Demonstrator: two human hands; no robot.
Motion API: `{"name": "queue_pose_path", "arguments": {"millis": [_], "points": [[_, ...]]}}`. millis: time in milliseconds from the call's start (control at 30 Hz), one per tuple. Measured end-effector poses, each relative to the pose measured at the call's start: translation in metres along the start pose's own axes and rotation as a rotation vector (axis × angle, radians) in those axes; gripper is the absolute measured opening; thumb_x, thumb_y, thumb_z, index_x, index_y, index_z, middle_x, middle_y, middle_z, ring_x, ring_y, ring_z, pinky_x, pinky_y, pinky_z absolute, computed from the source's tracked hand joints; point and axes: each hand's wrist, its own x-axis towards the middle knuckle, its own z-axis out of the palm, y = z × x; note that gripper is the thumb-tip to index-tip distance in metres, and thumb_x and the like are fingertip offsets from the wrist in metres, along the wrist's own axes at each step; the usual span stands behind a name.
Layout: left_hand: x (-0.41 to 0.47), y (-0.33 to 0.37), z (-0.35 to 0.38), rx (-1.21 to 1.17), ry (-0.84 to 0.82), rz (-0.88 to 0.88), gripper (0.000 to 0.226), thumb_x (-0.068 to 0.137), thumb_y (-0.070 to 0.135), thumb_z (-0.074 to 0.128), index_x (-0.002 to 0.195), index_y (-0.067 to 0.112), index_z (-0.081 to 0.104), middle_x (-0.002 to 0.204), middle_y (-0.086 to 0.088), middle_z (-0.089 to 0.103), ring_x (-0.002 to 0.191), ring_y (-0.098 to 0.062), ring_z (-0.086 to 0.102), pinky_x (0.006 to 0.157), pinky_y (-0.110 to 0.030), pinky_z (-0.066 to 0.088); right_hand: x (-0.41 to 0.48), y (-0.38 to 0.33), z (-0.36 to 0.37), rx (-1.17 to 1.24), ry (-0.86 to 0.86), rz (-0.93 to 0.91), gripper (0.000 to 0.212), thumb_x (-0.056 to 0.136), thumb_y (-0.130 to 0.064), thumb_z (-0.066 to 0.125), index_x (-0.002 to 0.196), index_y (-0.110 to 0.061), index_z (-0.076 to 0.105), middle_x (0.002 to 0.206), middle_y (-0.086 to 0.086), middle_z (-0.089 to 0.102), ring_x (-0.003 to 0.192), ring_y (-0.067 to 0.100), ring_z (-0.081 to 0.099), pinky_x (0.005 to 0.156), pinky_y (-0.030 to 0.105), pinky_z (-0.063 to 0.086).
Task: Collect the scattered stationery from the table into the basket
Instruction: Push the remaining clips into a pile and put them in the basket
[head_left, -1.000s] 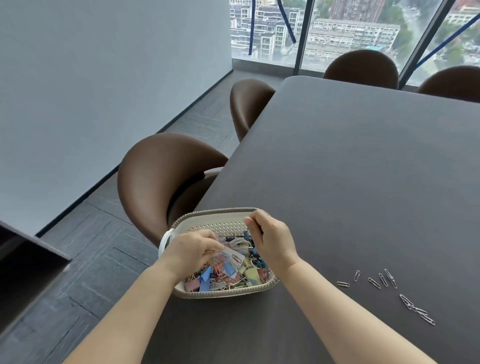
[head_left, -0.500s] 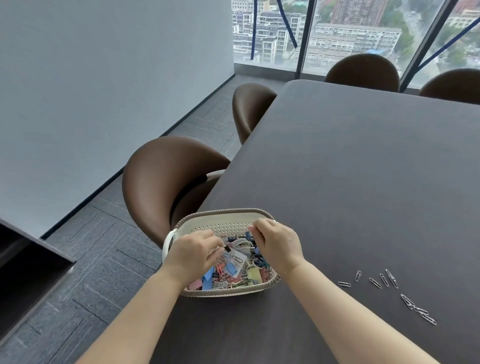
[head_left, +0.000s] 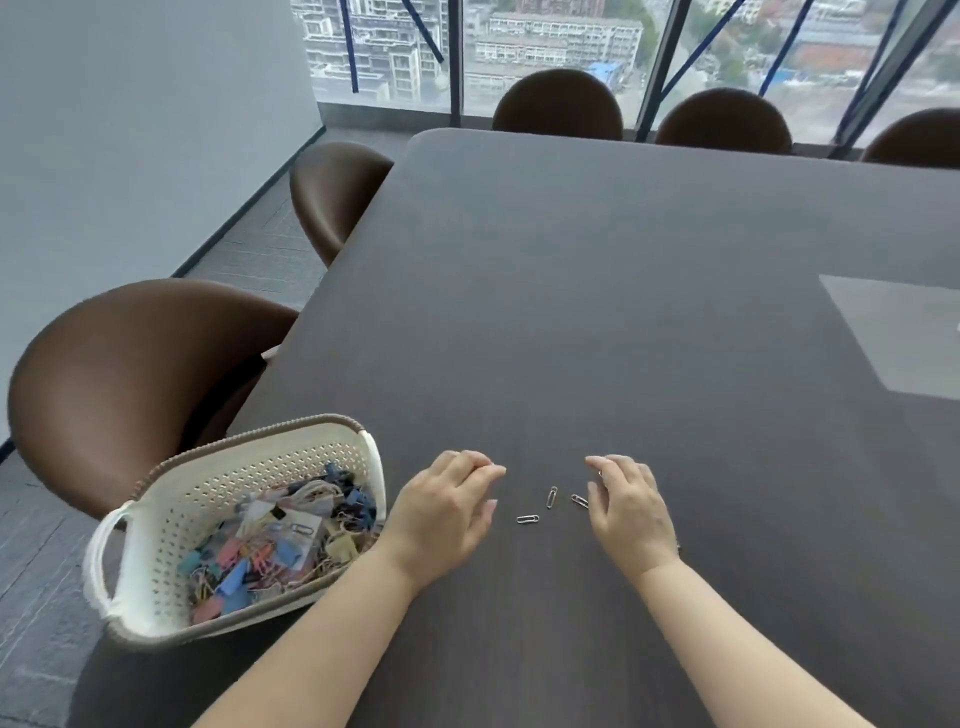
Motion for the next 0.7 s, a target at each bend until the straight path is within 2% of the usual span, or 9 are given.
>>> {"name": "queue_pose_path", "arguments": {"millis": [133, 167, 233, 300, 400, 500, 567, 633, 700], "points": [[0.001, 0.023, 0.068, 0.012, -0.280, -0.117, 0.058, 0.085, 0.041, 0.036, 0.132, 0.009, 0.048, 0.140, -0.003, 0.046, 0.131, -0.019, 0.037, 0.097, -0.034, 0.048, -0.026, 0.059, 0.001, -0.057, -0.203, 0.268, 0.051, 0.098, -0.021, 0.039, 0.146, -0.010, 0.025, 0.155, 0.004, 0.020, 0.143, 0.019, 0.014, 0.111, 0.031, 0.025], [0.000, 0.026, 0.083, 0.042, -0.392, -0.170, 0.064, 0.089, 0.044, 0.029, 0.141, 0.007, 0.034, 0.152, -0.003, 0.027, 0.141, -0.020, 0.021, 0.111, -0.035, 0.033, -0.031, 0.069, 0.003, -0.073, -0.252, 0.288, 0.054, 0.100, -0.023, 0.035, 0.148, -0.010, 0.016, 0.157, 0.003, 0.010, 0.145, 0.017, 0.006, 0.113, 0.028, 0.020], [-0.005, 0.030, 0.106, 0.096, -0.574, -0.241, 0.075, 0.089, 0.055, 0.010, 0.148, 0.009, 0.006, 0.156, -0.001, -0.010, 0.142, -0.018, -0.016, 0.117, -0.033, 0.002, -0.037, 0.082, 0.007, -0.118, -0.340, 0.296, 0.056, 0.101, -0.026, 0.030, 0.149, -0.009, 0.006, 0.158, 0.005, -0.003, 0.146, 0.017, -0.003, 0.116, 0.028, 0.011], [-0.009, 0.031, 0.124, 0.115, -0.601, -0.266, 0.091, 0.076, 0.063, -0.009, 0.148, 0.009, 0.003, 0.154, -0.002, -0.015, 0.136, -0.017, -0.028, 0.114, -0.035, -0.007, -0.040, 0.088, 0.012, -0.204, -0.427, 0.281, 0.060, 0.101, -0.032, 0.025, 0.148, -0.007, -0.002, 0.157, 0.008, -0.014, 0.145, 0.019, -0.011, 0.118, 0.033, 0.000], [-0.009, 0.033, 0.138, 0.205, -0.573, -0.255, 0.083, 0.090, 0.059, -0.005, 0.139, 0.004, 0.035, 0.150, -0.006, 0.020, 0.144, -0.016, -0.008, 0.117, -0.042, 0.007, -0.039, 0.090, 0.021, -0.295, -0.477, 0.246, 0.068, 0.099, -0.045, 0.015, 0.145, -0.006, -0.015, 0.146, 0.002, -0.031, 0.142, 0.018, -0.022, 0.115, 0.037, -0.009], [0.001, 0.038, 0.144, 0.262, -0.503, -0.207, 0.074, 0.092, 0.057, -0.002, 0.139, 0.007, 0.025, 0.150, -0.005, 0.018, 0.144, -0.013, -0.008, 0.112, -0.041, 0.013, -0.031, 0.086, 0.030, -0.282, -0.496, 0.114, 0.080, 0.077, -0.059, -0.012, 0.136, -0.008, -0.025, 0.140, 0.000, -0.036, 0.132, 0.013, -0.032, 0.111, 0.036, -0.016], [0.009, 0.038, 0.142, 0.242, -0.443, -0.159, 0.068, 0.094, 0.055, 0.008, 0.140, 0.010, 0.030, 0.151, -0.005, 0.025, 0.143, -0.017, 0.013, 0.109, -0.041, 0.031, -0.021, 0.084, 0.034, -0.211, -0.469, 0.041, 0.082, 0.068, -0.058, -0.015, 0.134, -0.010, -0.024, 0.141, -0.002, -0.034, 0.131, 0.011, -0.032, 0.110, 0.032, -0.017], [0.017, 0.032, 0.141, 0.218, -0.428, -0.096, 0.061, 0.087, 0.050, 0.028, 0.131, 0.013, 0.050, 0.140, -0.004, 0.048, 0.130, -0.022, 0.036, 0.093, -0.044, 0.048, -0.007, 0.086, 0.040, -0.140, -0.395, -0.021, 0.073, 0.085, -0.051, 0.001, 0.143, -0.009, -0.009, 0.150, -0.002, -0.020, 0.138, 0.011, -0.019, 0.114, 0.028, -0.008], [0.025, 0.024, 0.144, 0.185, -0.420, -0.017, 0.054, 0.083, 0.041, 0.034, 0.123, 0.015, 0.060, 0.131, -0.003, 0.057, 0.118, -0.022, 0.050, 0.087, -0.039, 0.054, 0.009, 0.090, 0.039, -0.095, -0.355, -0.087, 0.054, 0.092, -0.022, 0.035, 0.144, -0.005, 0.029, 0.154, 0.006, 0.019, 0.142, 0.020, 0.020, 0.115, 0.036, 0.023]]}}
